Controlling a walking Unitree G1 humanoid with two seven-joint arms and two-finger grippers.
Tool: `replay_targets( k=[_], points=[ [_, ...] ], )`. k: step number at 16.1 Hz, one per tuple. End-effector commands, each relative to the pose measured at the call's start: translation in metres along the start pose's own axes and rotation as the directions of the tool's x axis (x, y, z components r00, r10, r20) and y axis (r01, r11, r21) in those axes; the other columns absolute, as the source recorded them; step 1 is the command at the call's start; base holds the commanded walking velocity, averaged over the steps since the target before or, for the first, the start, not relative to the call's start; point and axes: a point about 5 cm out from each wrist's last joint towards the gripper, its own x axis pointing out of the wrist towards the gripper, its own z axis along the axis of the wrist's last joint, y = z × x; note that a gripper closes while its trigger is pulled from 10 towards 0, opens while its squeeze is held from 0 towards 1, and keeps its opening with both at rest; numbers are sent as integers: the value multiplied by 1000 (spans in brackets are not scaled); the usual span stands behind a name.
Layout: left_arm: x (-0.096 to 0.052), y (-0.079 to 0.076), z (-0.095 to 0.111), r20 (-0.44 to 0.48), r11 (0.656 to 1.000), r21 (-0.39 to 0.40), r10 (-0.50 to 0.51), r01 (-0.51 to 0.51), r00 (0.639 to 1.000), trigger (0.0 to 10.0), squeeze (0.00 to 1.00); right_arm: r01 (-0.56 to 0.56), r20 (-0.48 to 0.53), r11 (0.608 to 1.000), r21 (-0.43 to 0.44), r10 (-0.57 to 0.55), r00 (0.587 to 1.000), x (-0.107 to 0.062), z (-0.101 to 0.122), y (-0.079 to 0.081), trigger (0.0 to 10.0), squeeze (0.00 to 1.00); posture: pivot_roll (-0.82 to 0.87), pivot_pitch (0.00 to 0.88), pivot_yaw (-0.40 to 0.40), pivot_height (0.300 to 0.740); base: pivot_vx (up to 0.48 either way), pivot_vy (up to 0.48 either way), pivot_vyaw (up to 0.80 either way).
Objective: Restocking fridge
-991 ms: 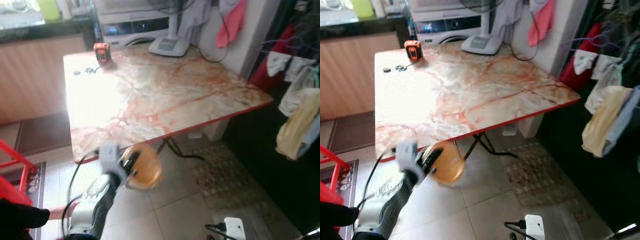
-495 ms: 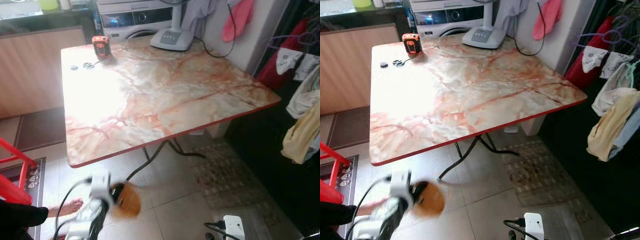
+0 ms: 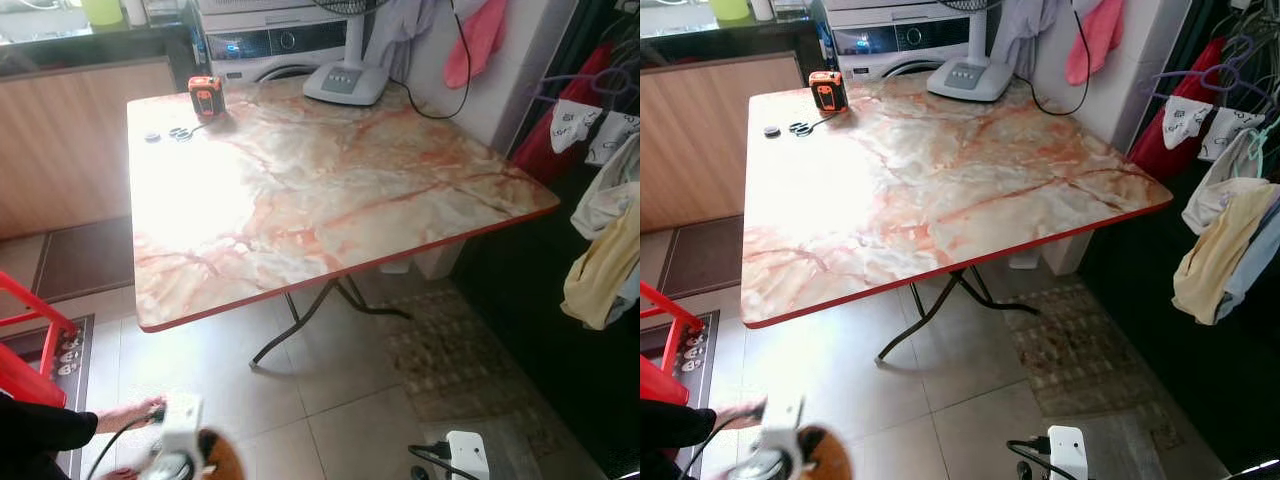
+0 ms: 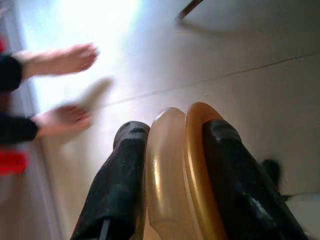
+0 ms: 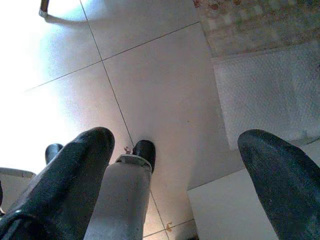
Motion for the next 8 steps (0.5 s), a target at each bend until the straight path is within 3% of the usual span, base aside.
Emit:
replay_targets(
  k=[1,2,4,6,8],
  points=[
    [0,9,-4,-12,998,33,58,-58,998,10000,0,1,-8,1000,8,-1,1000,0,-3,0,10000,0,-107,22,-18,740,0,0,0],
    [-2,21,-13,-46,988,61,145,-143,988,10000,0,0,-9,1000,7,1,1000,0,-3,0,10000,0,-104,21,-19,740,0,0,0],
    [-3,29,-16,-58,981,41,193,-191,979,10000,0,-1,-9,1000,7,1,1000,0,-3,0,10000,0,-102,18,-16,740,0,0,0],
    [-3,28,-16,-60,982,46,184,-182,981,10000,0,-2,-8,1000,8,2,1000,0,-3,1,10000,0,-103,15,-13,740,0,0,0],
    [0,17,-8,-32,987,51,156,-154,987,10000,0,-2,-8,1000,10,2,1000,0,-3,1,10000,0,-101,9,-12,740,0,0,0]
  ],
)
